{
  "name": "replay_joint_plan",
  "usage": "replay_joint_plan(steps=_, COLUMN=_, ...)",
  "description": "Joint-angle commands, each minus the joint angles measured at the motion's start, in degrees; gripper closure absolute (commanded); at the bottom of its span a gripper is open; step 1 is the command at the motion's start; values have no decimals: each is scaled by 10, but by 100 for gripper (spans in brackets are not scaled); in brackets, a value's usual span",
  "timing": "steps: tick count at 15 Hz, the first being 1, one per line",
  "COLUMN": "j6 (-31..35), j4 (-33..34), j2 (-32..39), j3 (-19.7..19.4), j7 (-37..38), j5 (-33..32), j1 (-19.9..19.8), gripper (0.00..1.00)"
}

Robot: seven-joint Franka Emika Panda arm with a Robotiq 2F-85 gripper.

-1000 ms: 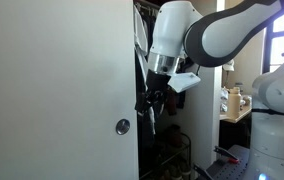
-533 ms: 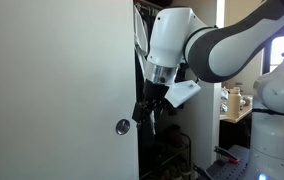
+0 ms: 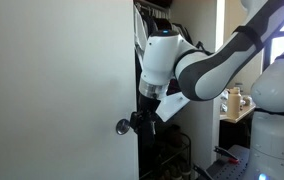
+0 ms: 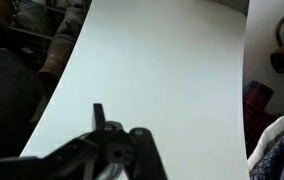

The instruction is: Slide the closet door slightly to the right

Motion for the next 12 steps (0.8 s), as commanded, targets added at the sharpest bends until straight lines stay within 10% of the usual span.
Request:
replay_joint_plan(steps=1, j6=59, j4=0, j2=32, j3=41, j7=34, j5=-69, j1=-84, gripper=0)
replay_joint_plan(steps=7, j6=167, j4=0, j2=62, j3=105, j7=85, j5=-151, j1=-199, gripper=0)
replay_joint_plan(steps=12, j6=206, j4=-2, j2=71, j3=92, j7=89, j5=-134, j1=-189, gripper=0)
